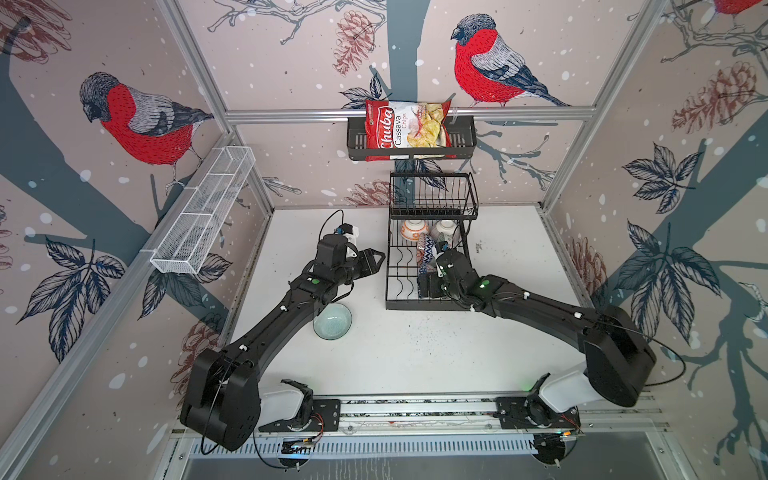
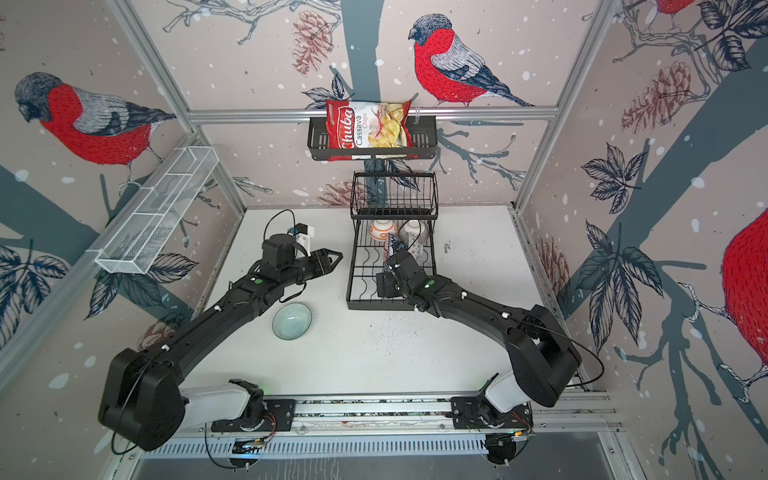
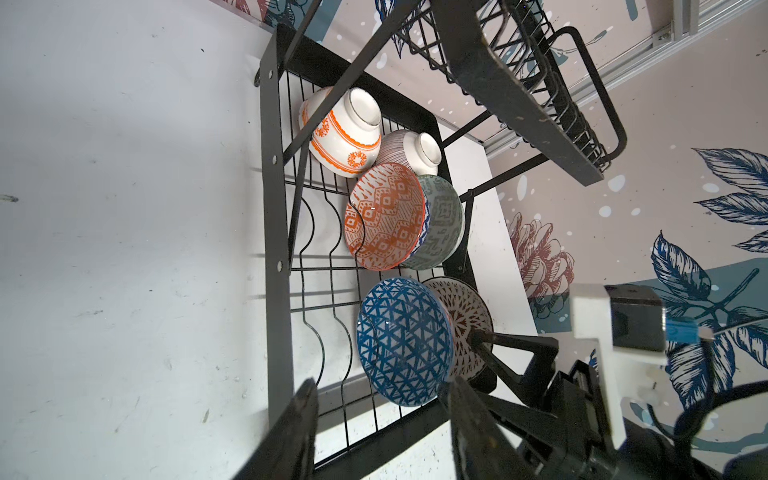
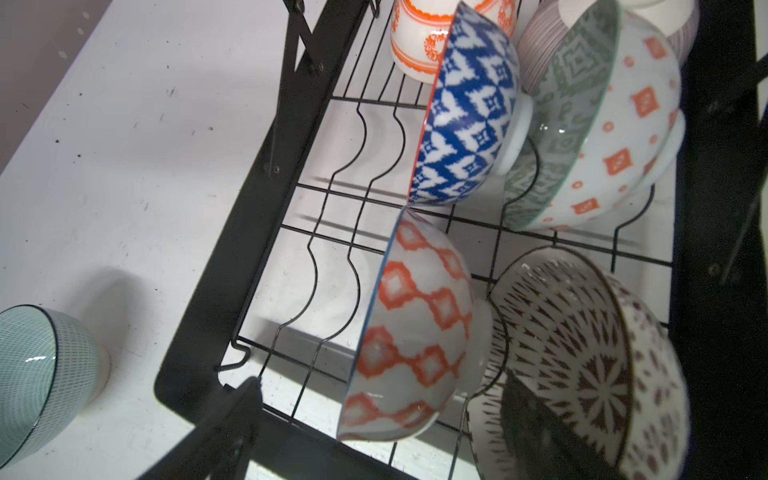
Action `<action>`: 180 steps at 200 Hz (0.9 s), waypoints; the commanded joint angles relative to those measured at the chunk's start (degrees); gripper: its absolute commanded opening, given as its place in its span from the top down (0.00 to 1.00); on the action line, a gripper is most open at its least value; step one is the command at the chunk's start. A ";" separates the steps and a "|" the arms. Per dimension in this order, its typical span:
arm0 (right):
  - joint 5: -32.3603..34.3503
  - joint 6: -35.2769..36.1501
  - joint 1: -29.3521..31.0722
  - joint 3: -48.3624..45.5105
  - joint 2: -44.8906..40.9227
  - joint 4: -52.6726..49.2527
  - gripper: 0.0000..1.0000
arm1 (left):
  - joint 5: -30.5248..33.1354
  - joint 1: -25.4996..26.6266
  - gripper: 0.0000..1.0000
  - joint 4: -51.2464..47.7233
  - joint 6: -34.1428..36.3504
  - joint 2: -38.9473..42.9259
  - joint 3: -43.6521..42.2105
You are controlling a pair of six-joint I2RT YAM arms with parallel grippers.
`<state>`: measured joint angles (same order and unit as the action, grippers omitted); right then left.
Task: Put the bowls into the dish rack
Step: 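Lower the blue bowl upright into a rack slot with the right gripper and release, then move the left gripper down to the pale green bowl on the table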
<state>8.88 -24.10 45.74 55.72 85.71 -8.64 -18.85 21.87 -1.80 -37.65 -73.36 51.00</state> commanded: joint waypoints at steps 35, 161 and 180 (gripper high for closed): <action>-0.11 2.57 -0.03 2.31 -1.72 4.30 0.10 | 4.70 -0.15 0.49 -6.13 1.00 0.20 1.53; -2.98 4.22 -2.93 2.42 -3.28 8.80 0.01 | 15.86 -0.14 0.51 -23.73 -0.44 6.14 0.17; -4.48 4.16 -2.93 2.22 -3.19 9.41 0.00 | 16.11 -0.07 0.51 -25.10 -0.58 5.57 -0.08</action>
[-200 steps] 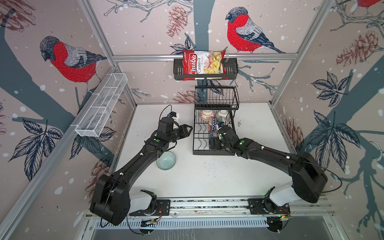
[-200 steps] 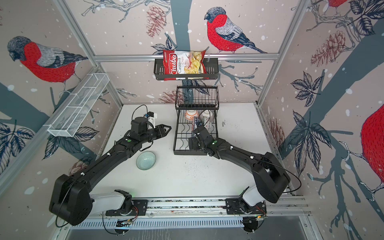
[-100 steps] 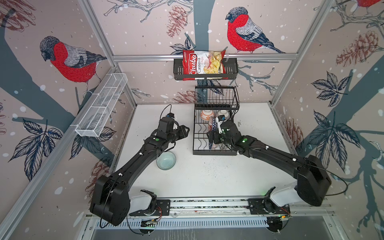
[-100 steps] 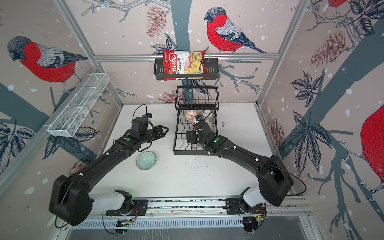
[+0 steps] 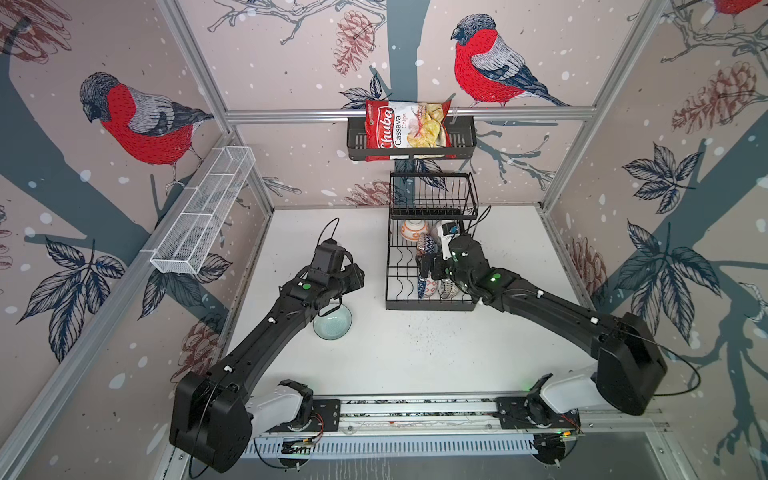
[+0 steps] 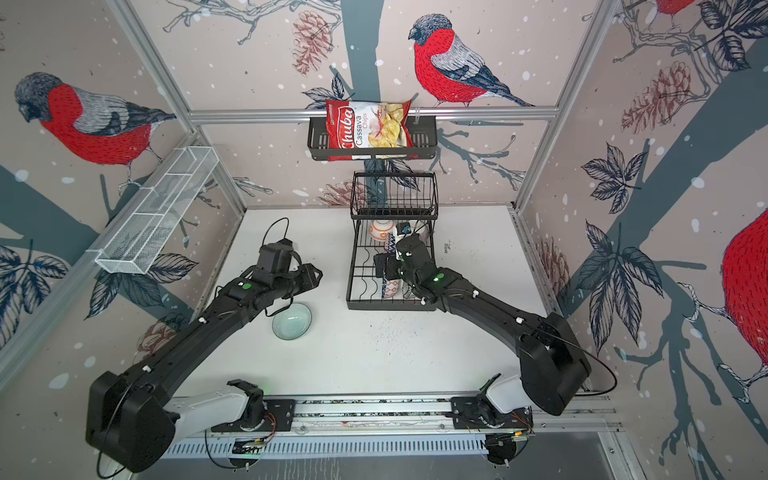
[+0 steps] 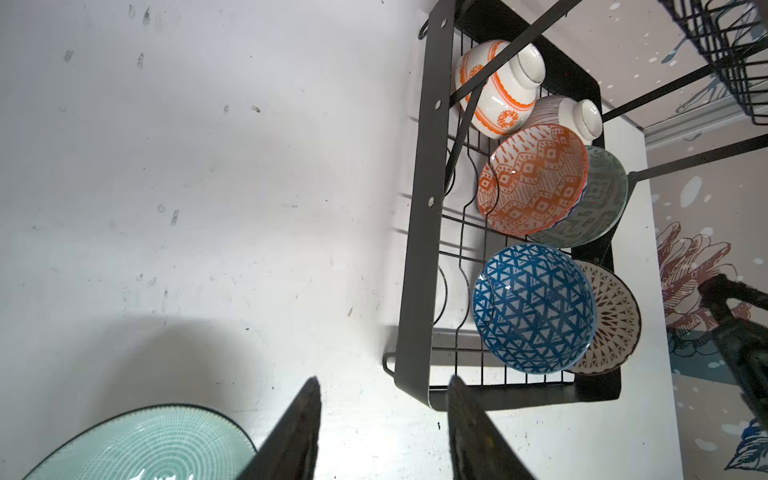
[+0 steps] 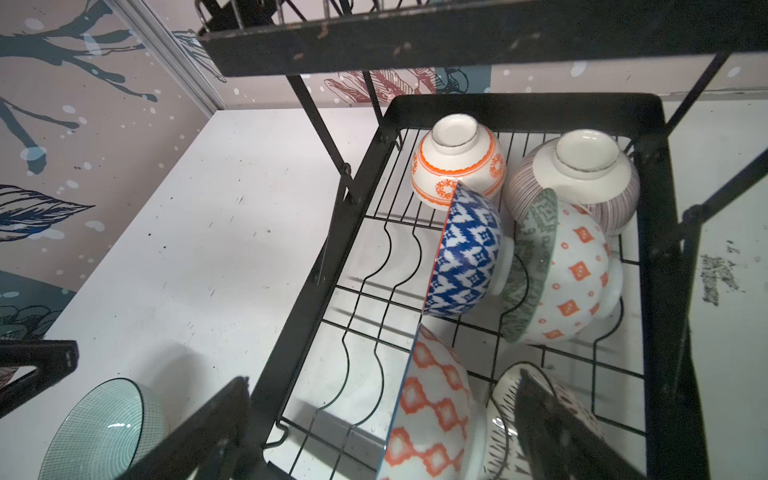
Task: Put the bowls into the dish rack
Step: 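Move the left gripper down to the pale green bowl on the table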
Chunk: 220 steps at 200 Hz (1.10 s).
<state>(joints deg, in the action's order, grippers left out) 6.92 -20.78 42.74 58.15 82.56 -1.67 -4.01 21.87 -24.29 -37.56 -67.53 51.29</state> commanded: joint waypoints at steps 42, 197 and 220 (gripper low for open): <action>-2.99 1.41 0.06 -0.23 -0.04 2.47 0.00 | 3.66 0.87 0.51 -9.00 -0.95 -2.12 -0.08; -4.57 1.77 -0.03 -2.42 -0.25 4.35 0.00 | 10.88 7.96 0.53 -22.27 -6.18 -12.03 -0.40; -4.55 1.71 -0.03 -2.68 -0.38 4.40 0.01 | 10.84 8.09 0.55 -21.65 -5.73 -13.27 -0.55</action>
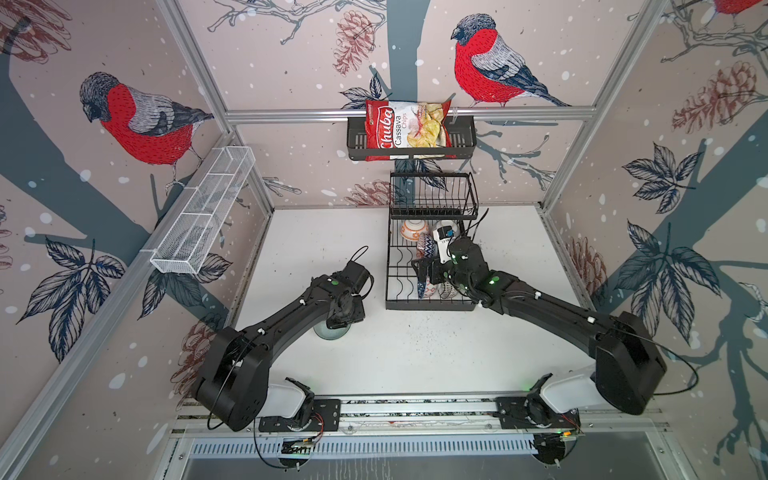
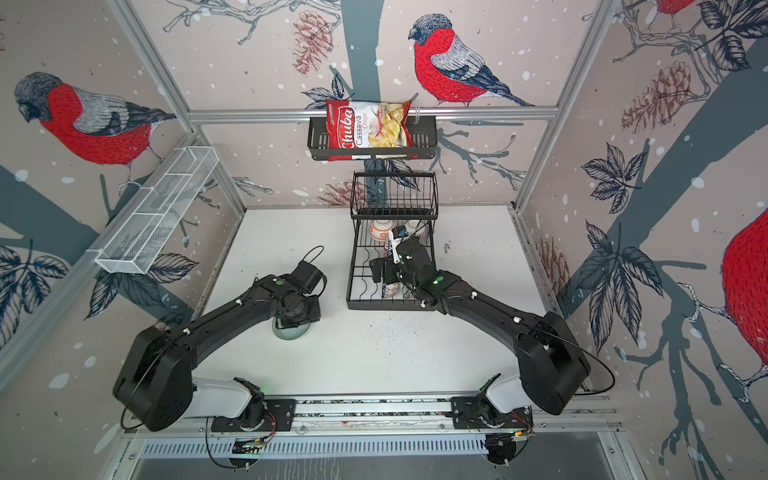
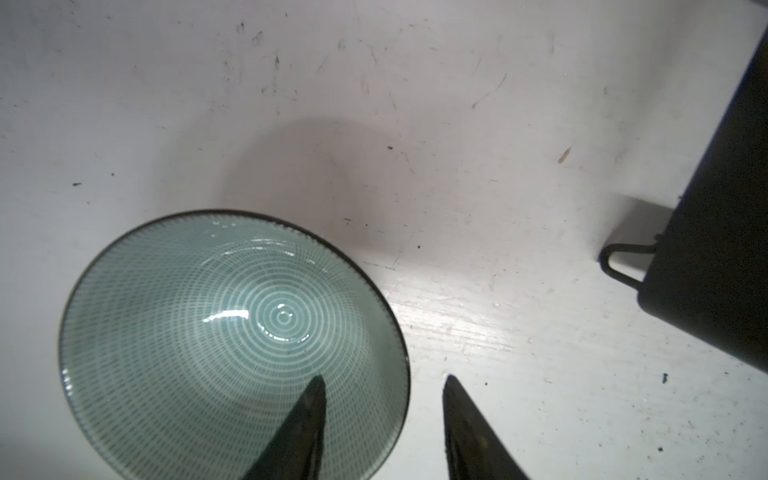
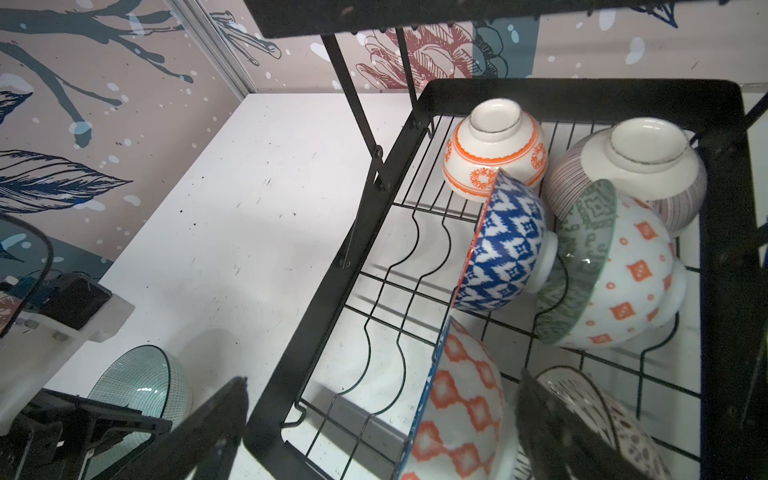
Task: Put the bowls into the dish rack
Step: 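Move the left gripper down to the pale green bowl on the table, then close the left gripper on the rim of the pale green bowl, then lift the green bowl toward the rack with the left gripper while the right gripper approaches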
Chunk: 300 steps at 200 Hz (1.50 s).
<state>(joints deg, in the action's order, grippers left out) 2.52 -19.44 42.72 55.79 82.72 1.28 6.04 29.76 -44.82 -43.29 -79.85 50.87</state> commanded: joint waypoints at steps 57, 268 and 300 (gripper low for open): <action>-0.55 -0.20 -0.08 -0.99 -0.83 1.49 0.00 | 0.94 0.54 0.62 -0.07 1.17 -5.14 0.27; -4.04 1.92 1.24 -0.51 -1.15 1.47 0.01 | -0.47 1.15 1.00 7.47 3.75 4.82 5.97; -4.46 2.17 1.34 -0.90 -1.81 2.92 0.01 | -5.51 1.17 1.00 14.45 4.17 8.64 5.73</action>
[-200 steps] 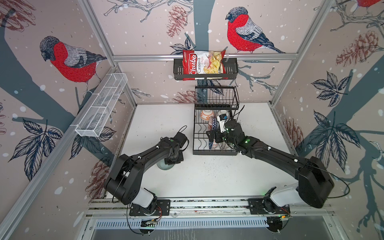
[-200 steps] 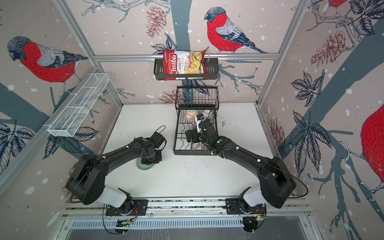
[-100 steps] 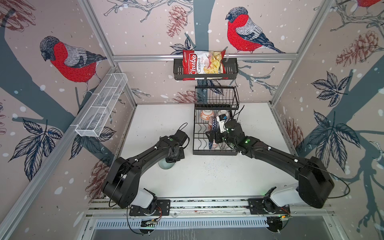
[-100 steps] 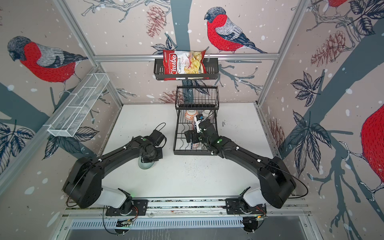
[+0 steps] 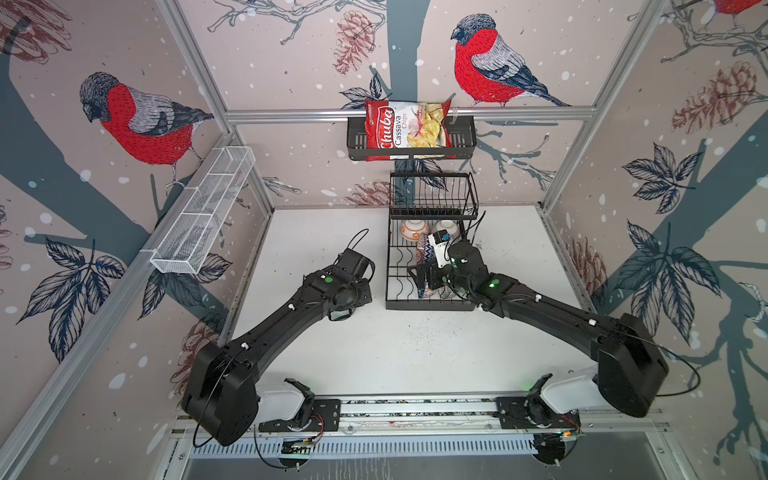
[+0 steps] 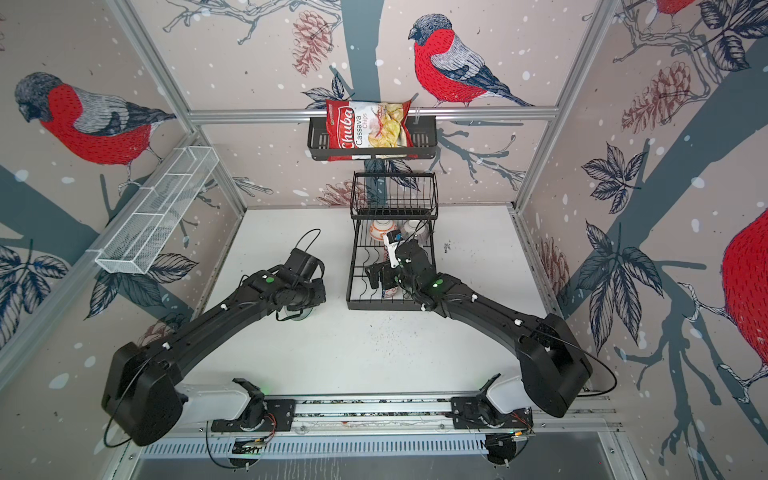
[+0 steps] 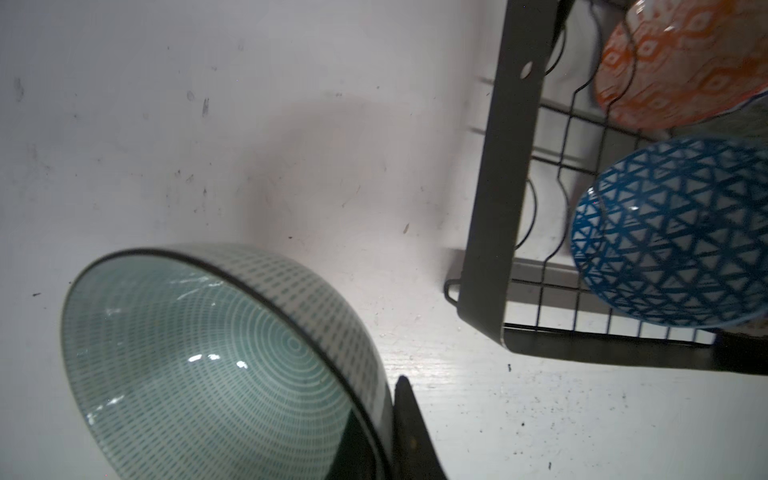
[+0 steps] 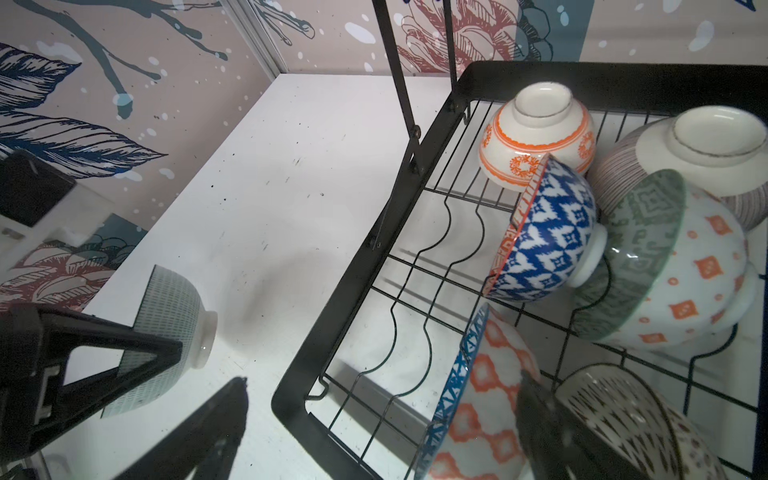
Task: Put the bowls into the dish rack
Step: 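Lift the green bowl toward the rack with the left gripper while the right gripper approaches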
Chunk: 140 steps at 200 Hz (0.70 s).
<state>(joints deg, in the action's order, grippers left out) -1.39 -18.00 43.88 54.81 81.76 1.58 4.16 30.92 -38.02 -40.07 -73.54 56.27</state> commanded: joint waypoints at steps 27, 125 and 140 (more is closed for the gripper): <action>-1.58 1.85 0.24 -0.33 -1.92 4.27 0.00 | -7.68 0.02 1.00 13.92 1.80 4.09 -0.11; -4.92 7.71 1.19 -2.83 -7.56 6.32 0.00 | -24.53 -3.68 1.00 29.44 1.96 1.64 0.50; -5.23 8.22 1.70 -3.11 -8.13 6.63 0.00 | -26.75 -4.34 1.00 31.46 1.34 1.06 0.57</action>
<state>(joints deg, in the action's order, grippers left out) -5.37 -11.84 44.95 52.14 74.59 5.08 -15.77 27.51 -15.53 -38.13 -71.92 56.21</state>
